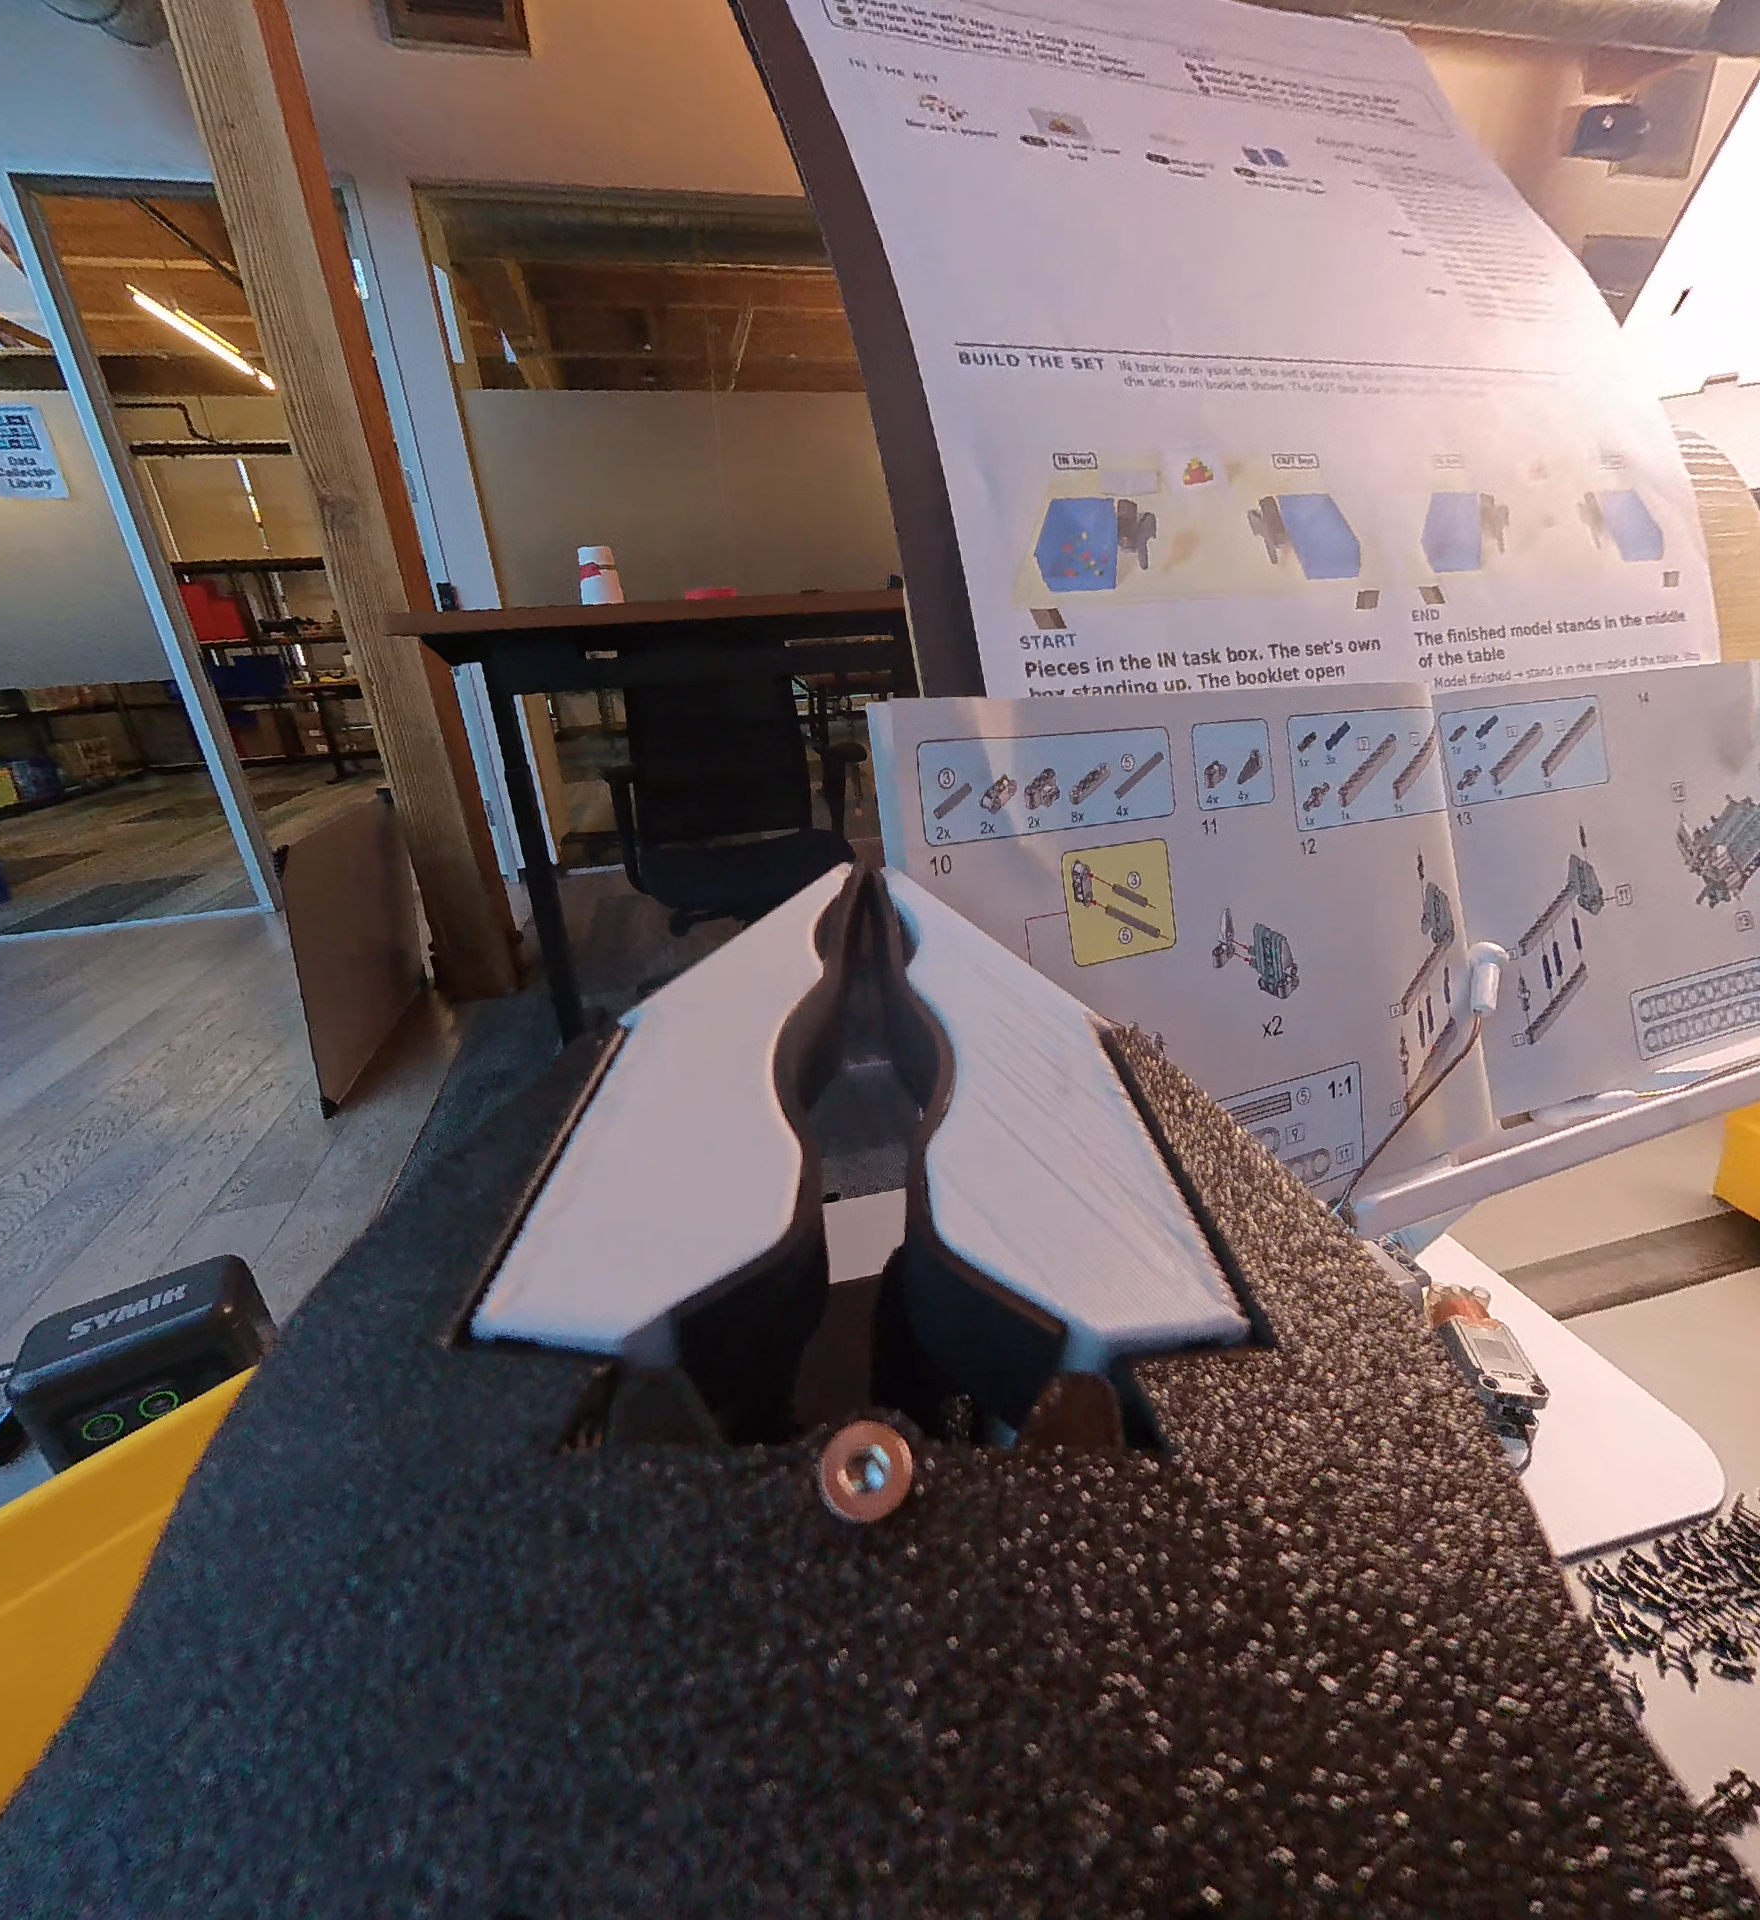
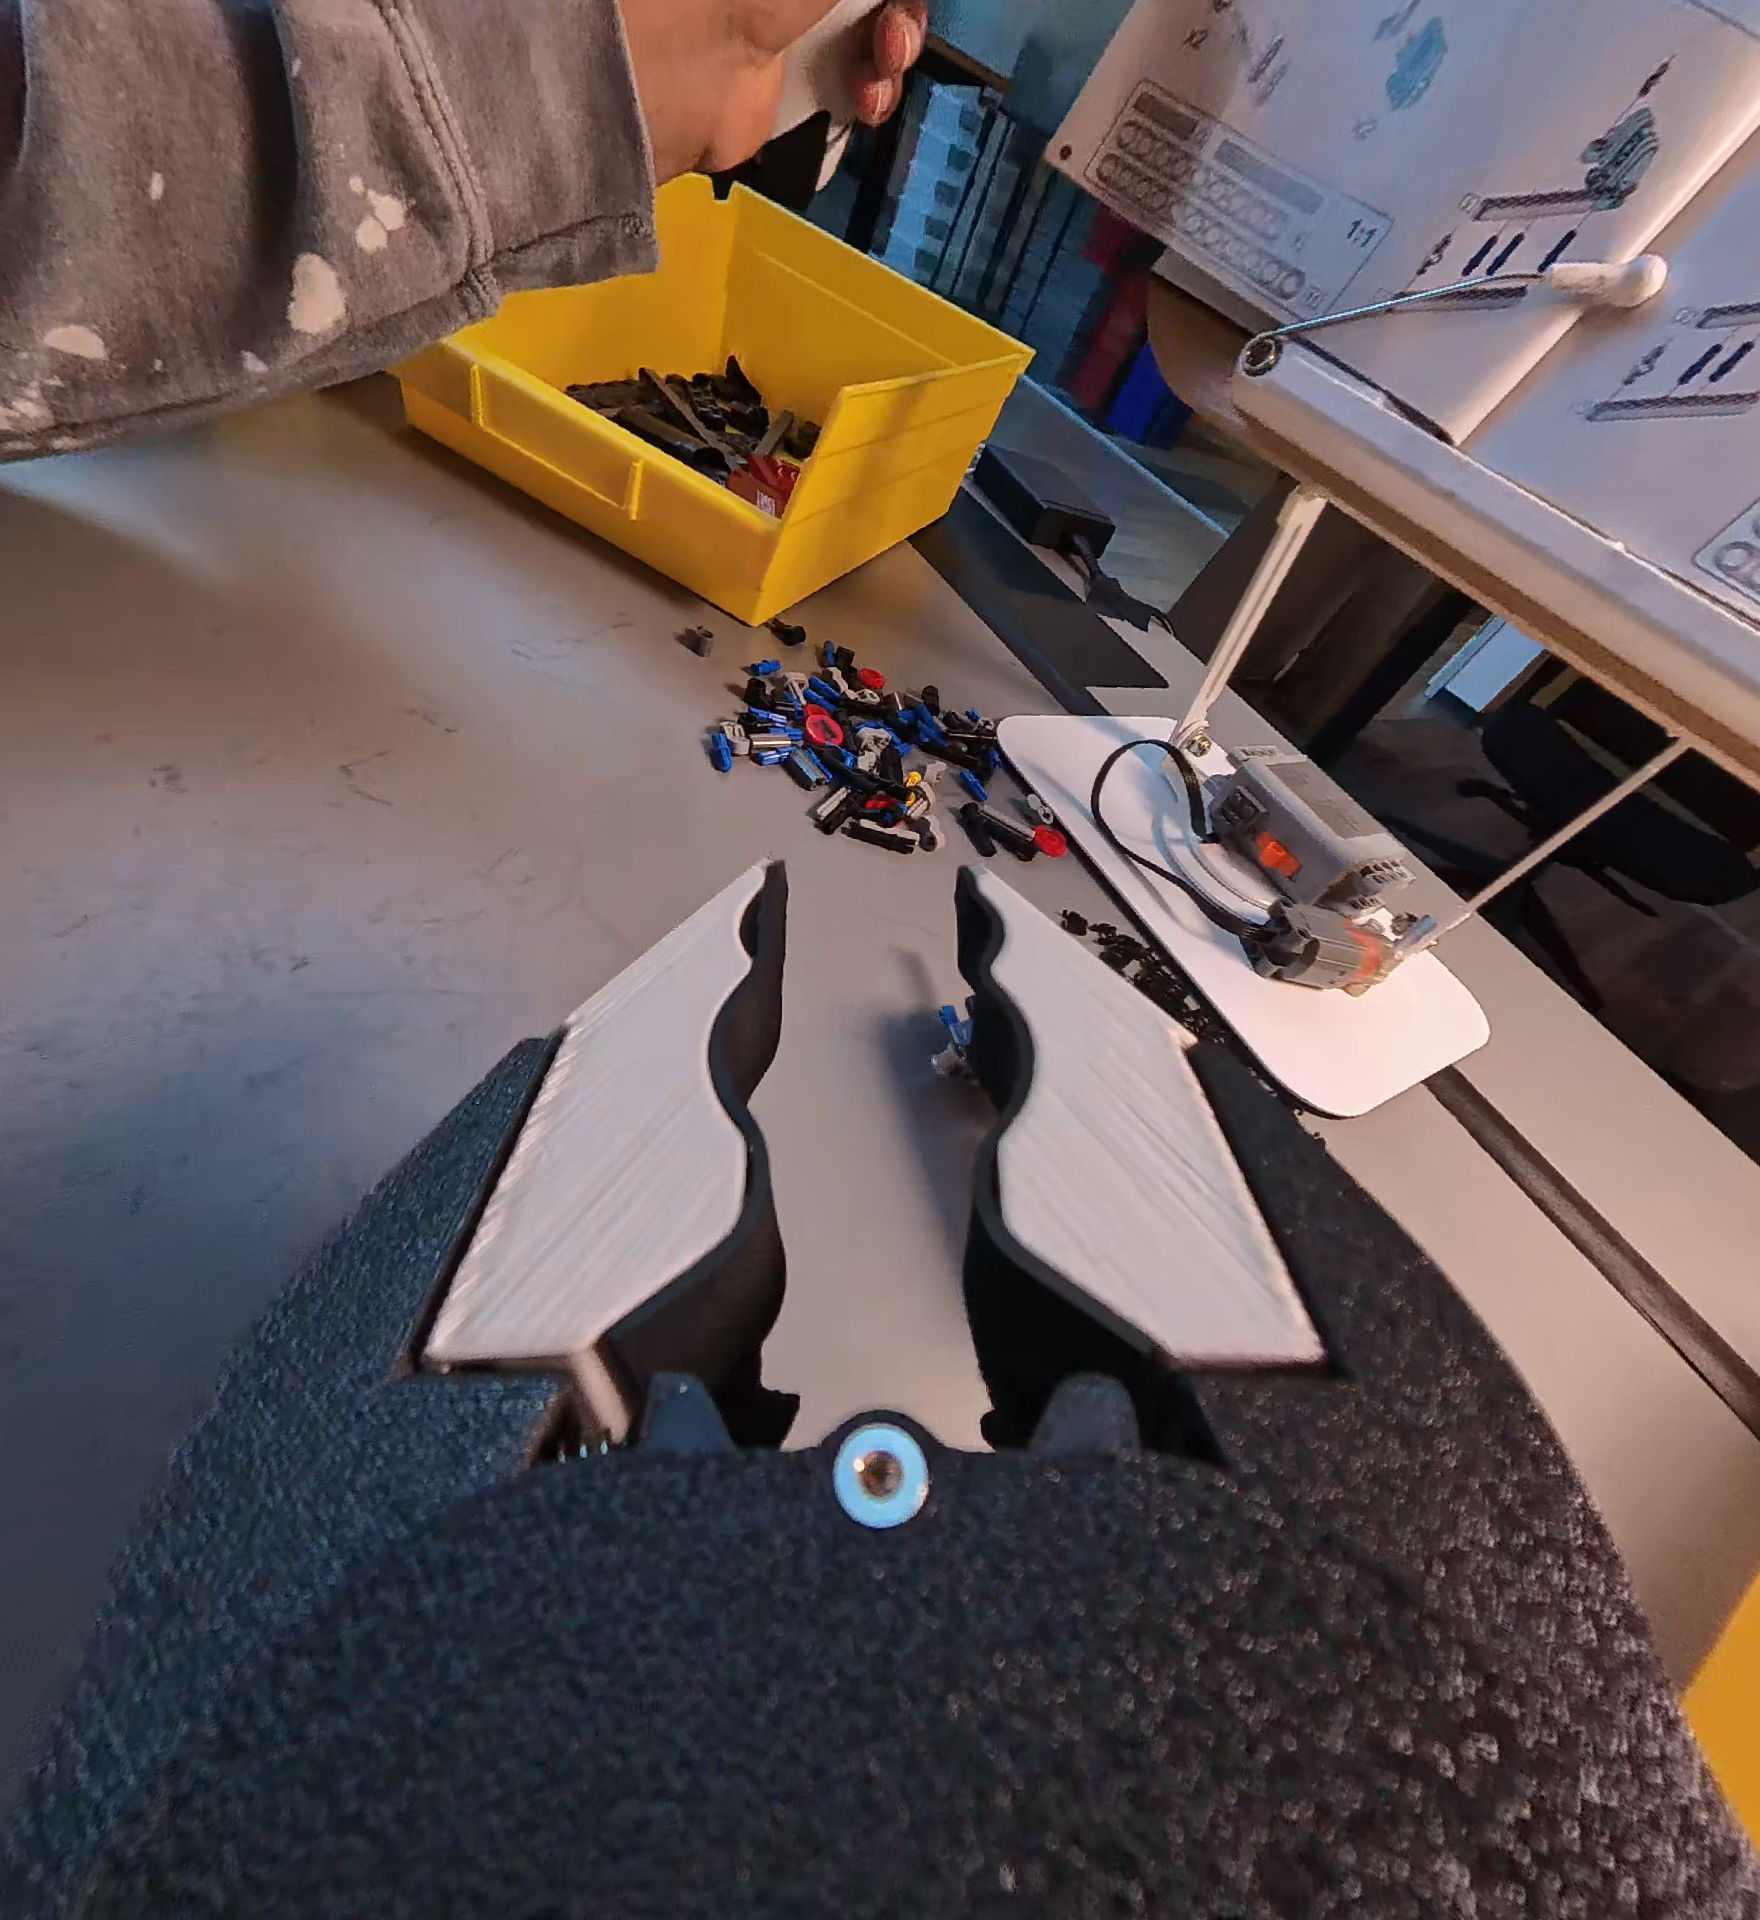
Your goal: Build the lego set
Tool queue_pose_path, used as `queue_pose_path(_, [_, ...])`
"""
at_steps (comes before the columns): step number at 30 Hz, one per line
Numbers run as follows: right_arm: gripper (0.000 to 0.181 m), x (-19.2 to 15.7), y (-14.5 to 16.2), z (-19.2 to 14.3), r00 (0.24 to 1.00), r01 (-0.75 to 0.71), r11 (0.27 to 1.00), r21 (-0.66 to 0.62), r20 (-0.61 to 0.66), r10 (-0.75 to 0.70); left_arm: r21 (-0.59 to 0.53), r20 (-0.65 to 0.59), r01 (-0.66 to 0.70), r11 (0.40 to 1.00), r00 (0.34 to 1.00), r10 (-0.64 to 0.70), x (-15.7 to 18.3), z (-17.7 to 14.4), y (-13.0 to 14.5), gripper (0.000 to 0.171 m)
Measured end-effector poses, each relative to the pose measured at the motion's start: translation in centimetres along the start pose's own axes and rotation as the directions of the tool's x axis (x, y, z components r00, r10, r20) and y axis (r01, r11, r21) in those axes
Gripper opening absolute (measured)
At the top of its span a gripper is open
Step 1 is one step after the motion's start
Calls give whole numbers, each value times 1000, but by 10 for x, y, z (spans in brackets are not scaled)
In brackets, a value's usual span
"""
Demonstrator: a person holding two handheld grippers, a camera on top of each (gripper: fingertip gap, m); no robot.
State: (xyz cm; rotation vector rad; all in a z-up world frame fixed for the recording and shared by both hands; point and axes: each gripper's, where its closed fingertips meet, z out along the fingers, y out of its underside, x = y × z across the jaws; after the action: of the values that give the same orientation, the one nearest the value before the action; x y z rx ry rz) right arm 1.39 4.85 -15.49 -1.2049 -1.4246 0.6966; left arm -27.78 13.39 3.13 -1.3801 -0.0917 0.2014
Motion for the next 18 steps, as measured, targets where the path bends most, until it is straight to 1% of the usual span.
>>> queue_pose_path(5, [31, -6, 3, 3, 999, 35, 999, -25, 12, -34, 11, 4, -16, 1000, 1000, 16, 2, -3, -6, 0])
queue_pose_path(12, [30, -5, 3, 3, 999, 34, 999, -24, 8, -33, 18, 13, -27, 999, 1000, 27, 2, -5, -10, 0])
queue_pose_path(18, [31, -6, 4, 4, 999, 40, 999, -30, 10, -39, 41, 27, -47, 998, 999, 46, 0, -12, -23, 0])
